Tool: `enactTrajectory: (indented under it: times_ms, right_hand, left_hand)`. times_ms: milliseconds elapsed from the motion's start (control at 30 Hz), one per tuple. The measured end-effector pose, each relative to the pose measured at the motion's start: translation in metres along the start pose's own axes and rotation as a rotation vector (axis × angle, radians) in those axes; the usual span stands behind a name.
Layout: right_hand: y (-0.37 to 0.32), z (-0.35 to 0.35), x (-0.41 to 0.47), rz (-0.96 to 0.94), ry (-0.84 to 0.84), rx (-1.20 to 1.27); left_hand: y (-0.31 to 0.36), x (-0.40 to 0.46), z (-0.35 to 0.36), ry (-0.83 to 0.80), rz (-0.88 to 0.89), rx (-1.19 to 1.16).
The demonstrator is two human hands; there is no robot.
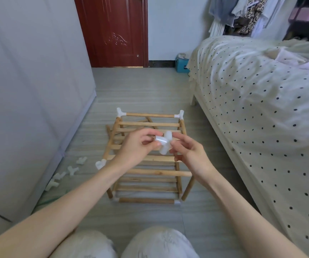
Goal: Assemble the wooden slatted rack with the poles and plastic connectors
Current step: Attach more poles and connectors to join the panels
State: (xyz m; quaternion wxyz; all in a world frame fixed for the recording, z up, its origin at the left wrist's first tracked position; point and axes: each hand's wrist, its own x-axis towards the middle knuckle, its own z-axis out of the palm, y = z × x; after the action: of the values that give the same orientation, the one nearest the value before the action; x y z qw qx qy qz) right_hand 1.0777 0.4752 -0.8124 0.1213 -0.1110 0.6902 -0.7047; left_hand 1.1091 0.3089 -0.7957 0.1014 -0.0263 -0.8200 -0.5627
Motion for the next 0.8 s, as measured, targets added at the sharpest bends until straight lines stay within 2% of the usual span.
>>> enactTrajectory:
  times_ms: [67, 167, 333, 467, 600, 800]
  right_hand:
    - [0.002, -0.009, 0.000, 0.061, 0.037, 0.168]
    - [0.005, -0.022, -0.001, 0.088, 0.018, 0.167]
    - [0.011, -0.045, -0.001, 0.078, 0.129, 0.273]
    - [0.034, -0.067, -0.003, 0.095, 0.296, -0.059]
    - [0.071, -0.086, -0.002, 0.144, 0.345, -0.344]
    - [0.106, -0.091, 0.004, 0.149, 0.351, -0.490]
  left_hand:
    - [0.004, 0.002, 0.010, -0.046, 0.088, 0.081]
    - [0.012, 0.009, 0.024, -0.110, 0.170, 0.126]
    - [0.012, 0.021, 0.049, -0.188, 0.117, 0.115]
    - [-0.020, 0.019, 0.056, -0.334, -0.003, 0.305]
    - [-0.062, 0.021, 0.053, -0.400, -0.072, 0.471]
    - [-0.096, 0.023, 0.077, -0.501, 0.021, 0.733]
